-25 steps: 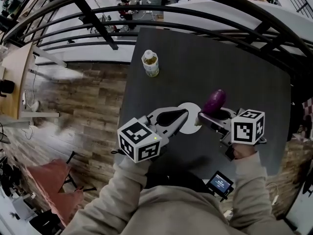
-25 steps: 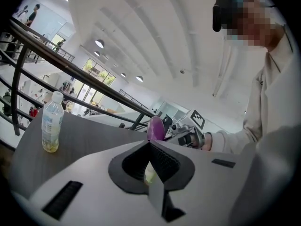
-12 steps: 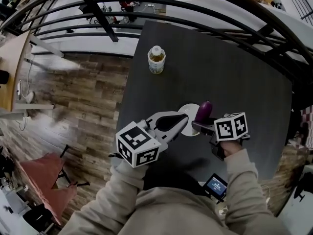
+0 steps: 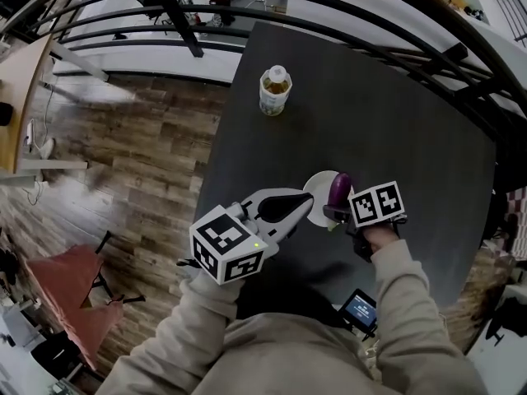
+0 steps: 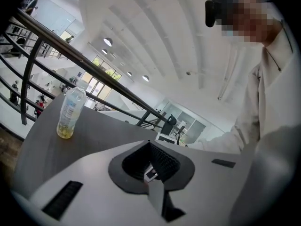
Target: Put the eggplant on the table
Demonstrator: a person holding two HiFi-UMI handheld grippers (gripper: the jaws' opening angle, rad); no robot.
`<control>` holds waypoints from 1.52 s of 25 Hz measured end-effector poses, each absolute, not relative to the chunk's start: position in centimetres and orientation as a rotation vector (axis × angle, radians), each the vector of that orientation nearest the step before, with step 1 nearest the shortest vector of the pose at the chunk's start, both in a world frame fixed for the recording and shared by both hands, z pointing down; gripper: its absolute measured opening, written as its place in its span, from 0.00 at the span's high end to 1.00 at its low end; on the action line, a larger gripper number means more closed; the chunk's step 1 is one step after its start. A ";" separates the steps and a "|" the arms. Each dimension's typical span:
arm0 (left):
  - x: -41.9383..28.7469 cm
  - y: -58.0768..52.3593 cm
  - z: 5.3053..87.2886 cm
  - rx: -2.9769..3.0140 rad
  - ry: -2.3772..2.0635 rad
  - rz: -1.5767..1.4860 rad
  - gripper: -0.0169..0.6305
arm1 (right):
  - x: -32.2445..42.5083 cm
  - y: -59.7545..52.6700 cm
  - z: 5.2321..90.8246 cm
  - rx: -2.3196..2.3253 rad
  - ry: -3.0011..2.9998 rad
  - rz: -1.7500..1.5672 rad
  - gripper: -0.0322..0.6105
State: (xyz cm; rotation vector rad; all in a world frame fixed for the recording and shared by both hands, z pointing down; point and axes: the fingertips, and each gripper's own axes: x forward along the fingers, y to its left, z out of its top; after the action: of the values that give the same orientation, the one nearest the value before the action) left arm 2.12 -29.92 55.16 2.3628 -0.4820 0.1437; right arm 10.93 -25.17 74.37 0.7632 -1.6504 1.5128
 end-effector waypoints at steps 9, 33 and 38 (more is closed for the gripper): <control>0.6 -29.9 55.1 2.358 -0.499 0.130 0.97 | 11.4 -25.1 77.4 0.750 -1.511 1.502 0.64; 0.5 -29.5 54.6 2.342 -0.485 0.096 0.96 | 12.2 -26.0 77.3 0.918 -1.557 1.489 0.55; 0.7 -29.7 54.1 2.350 -0.478 0.100 0.96 | 12.2 -26.1 76.7 0.917 -1.571 1.516 0.55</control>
State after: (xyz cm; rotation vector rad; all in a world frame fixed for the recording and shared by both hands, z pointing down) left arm 0.73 -29.73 54.12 2.3498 -0.4775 0.1002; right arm 12.17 -26.11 76.65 0.9166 -1.5711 1.5160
